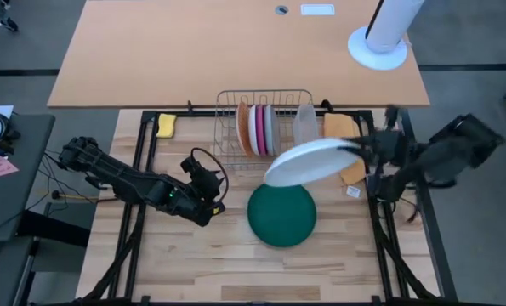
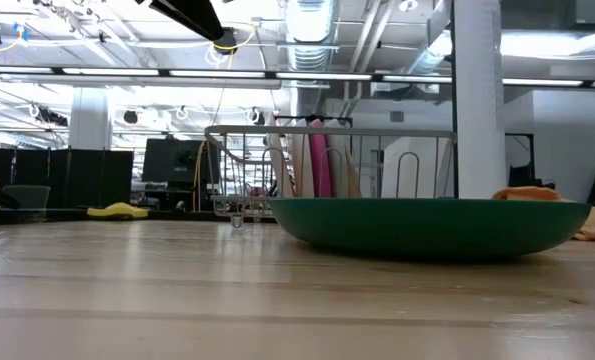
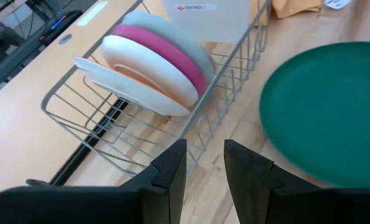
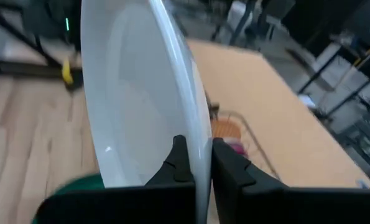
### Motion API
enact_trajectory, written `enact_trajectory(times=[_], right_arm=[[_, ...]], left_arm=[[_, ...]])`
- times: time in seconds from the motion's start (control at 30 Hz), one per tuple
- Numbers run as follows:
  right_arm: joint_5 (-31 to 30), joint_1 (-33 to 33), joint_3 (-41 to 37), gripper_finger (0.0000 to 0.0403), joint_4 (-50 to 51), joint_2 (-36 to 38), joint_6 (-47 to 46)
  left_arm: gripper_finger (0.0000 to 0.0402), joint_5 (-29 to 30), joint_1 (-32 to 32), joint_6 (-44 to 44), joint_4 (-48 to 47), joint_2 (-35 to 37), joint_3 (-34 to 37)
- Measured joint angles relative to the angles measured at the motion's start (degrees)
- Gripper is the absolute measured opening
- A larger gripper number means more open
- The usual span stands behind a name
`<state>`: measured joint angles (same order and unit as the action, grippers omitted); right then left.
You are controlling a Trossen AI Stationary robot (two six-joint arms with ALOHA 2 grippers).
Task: Sort dishes
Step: Put the white plate into the dish rack
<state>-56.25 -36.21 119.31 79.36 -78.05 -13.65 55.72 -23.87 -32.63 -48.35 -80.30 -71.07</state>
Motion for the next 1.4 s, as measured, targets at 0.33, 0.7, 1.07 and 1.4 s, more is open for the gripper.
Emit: enact_trajectory(times=[0.33, 0.7, 1.07, 1.4], right_arm=[[1.0, -0.07, -1.17, 0.002, -9.43, 7.66, 13.26], [18.65, -0.9, -20.03, 0.0021, -16.65, 15.28, 21.47], [54.38, 1.6, -37.48, 0.002, -42.45, 27.67, 54.74], [89.67, 9.4, -37.75, 0.002, -43.2, 30.65, 67.11]], left_arm=[[0.0103, 0.01, 0.75, 1.2, -0.29, 0.21, 0.0], [0.0103, 0.07, 0.75, 1.11, -0.22, 0.21, 0.0], [0.0103, 0.09, 1.35, 1.38, 0.01, 0.19, 0.0], [0.0103, 0.11, 1.76, 2.91, 0.21, 0.19, 0.0]])
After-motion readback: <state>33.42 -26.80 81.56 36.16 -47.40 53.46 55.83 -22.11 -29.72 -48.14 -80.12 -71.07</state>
